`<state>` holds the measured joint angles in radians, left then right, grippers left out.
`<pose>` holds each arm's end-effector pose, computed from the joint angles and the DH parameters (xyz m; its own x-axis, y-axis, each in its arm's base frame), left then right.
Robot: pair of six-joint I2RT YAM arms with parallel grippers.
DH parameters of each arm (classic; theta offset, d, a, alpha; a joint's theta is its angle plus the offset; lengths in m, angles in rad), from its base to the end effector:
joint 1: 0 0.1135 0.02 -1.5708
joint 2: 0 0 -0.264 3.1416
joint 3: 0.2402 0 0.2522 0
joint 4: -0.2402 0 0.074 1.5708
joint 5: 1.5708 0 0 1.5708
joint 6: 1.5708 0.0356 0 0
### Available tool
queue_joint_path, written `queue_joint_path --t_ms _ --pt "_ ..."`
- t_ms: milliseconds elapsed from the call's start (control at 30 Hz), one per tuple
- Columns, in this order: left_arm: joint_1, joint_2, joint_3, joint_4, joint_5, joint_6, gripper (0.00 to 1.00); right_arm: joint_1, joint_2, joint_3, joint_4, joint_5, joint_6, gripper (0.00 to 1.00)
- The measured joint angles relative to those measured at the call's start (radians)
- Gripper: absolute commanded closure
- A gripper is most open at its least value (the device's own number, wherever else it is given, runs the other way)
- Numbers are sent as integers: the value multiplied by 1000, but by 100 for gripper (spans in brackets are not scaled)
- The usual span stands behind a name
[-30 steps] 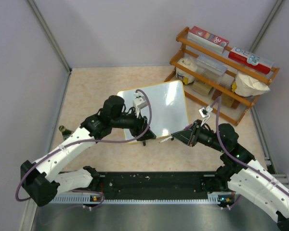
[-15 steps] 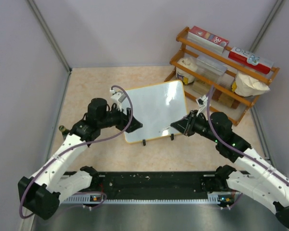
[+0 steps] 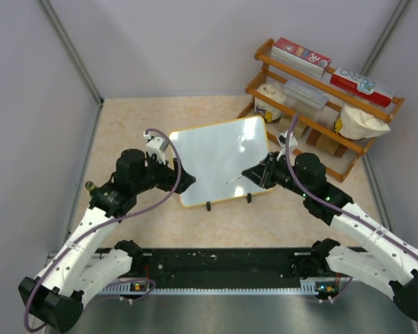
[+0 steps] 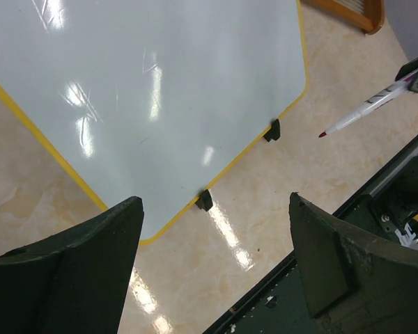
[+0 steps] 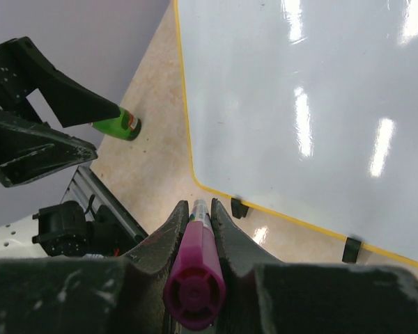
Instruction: Write a sentence on the whiteboard
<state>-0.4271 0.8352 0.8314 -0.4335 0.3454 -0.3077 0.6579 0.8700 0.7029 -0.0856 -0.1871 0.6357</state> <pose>0.1638 -0.0878 0.3228 -0.5699 -0.0537 -0.8199 0.5208 0.7482 -0.4110 0.1596 0.1317 0.3065 -0.6005 0.2732 -0.7515 -0.4806 0.6278 0.6123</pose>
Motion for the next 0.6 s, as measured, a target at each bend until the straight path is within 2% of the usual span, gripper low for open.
queue_joint_path --t_ms 300,600 --pt "2 13 -48 -38 -117 -22 9 -141 61 -15 78 -156 -24 100" --pt "38 55 -19 -71 -171 -35 9 -274 132 -14 179 -373 -12 100"
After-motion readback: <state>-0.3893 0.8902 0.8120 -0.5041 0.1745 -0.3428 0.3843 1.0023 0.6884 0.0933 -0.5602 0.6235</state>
